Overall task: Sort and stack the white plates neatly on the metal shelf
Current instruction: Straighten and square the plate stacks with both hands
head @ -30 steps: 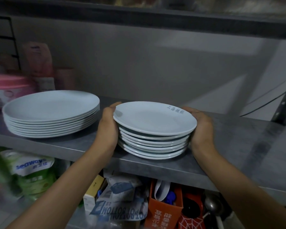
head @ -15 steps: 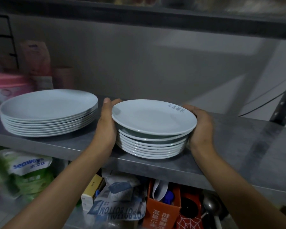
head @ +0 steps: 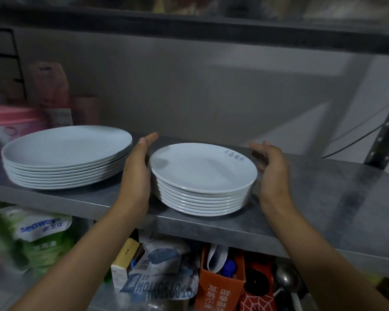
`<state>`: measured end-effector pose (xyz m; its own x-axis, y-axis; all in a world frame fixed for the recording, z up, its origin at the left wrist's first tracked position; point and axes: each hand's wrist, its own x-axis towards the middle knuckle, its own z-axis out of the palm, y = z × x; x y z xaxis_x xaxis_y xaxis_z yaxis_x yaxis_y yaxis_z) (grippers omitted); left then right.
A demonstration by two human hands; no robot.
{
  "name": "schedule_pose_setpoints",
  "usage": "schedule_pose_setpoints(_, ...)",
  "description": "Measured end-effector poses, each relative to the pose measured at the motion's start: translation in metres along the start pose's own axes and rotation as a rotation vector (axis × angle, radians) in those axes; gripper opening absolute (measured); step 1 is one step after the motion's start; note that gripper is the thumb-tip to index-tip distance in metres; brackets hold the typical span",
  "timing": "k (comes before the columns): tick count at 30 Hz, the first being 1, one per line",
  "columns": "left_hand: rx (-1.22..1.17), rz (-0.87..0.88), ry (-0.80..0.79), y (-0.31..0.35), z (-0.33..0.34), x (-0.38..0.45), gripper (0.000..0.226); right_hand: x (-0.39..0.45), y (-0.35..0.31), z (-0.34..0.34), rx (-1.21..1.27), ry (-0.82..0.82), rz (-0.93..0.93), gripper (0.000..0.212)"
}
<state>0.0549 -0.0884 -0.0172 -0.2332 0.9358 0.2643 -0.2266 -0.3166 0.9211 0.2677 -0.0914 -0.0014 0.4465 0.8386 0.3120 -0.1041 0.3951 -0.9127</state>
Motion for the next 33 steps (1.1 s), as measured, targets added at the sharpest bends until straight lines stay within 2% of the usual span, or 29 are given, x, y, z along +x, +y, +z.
schedule_pose_setpoints(3, 0.019, -0.057, -0.042, 0.0, 0.001, 0.002, 0.05, 0.0, 0.0, 0.0, -0.002, -0.007, 0.011, 0.05)
schedule_pose_setpoints(5, 0.064, -0.135, -0.116, -0.003, 0.001, 0.006, 0.054, -0.001, 0.001, 0.001, -0.058, -0.095, 0.021, 0.036)
schedule_pose_setpoints(7, 0.136, -0.097, -0.123, -0.001, 0.001, 0.004, 0.046, -0.002, 0.001, 0.002, -0.087, -0.198, 0.019, 0.018)
schedule_pose_setpoints(10, 0.157, -0.029, -0.078, 0.0, 0.002, 0.0, 0.041, -0.002, 0.003, 0.001, -0.085, -0.211, -0.015, 0.014)
schedule_pose_setpoints(13, 0.155, -0.029, -0.065, 0.001, 0.002, -0.001, 0.042, -0.002, 0.004, 0.001, -0.098, -0.208, -0.001, 0.023)
schedule_pose_setpoints(17, 0.152, -0.045, -0.095, 0.004, 0.002, -0.001, 0.031, -0.001, 0.005, 0.001, -0.113, -0.158, 0.018, 0.022)
schedule_pose_setpoints(20, 0.142, -0.045, -0.099, 0.004, 0.002, -0.001, 0.04, -0.001, 0.005, -0.001, -0.137, -0.156, 0.027, 0.025)
schedule_pose_setpoints(24, 0.142, -0.054, -0.093, 0.003, 0.002, -0.002, 0.052, -0.001, 0.007, -0.001, -0.157, -0.161, 0.074, 0.05)
schedule_pose_setpoints(27, 0.14, -0.057, -0.085, 0.003, 0.003, 0.0, 0.052, 0.002, 0.007, -0.002, -0.15, -0.171, 0.101, 0.036)
schedule_pose_setpoints(30, 0.118, -0.056, -0.08, 0.003, 0.003, 0.001, 0.053, 0.008, 0.008, -0.002, -0.137, -0.181, 0.15, 0.049)
schedule_pose_setpoints(33, 0.092, -0.047, -0.078, 0.006, 0.004, -0.003, 0.052, 0.005, 0.006, 0.001, -0.116, -0.169, 0.142, 0.048)
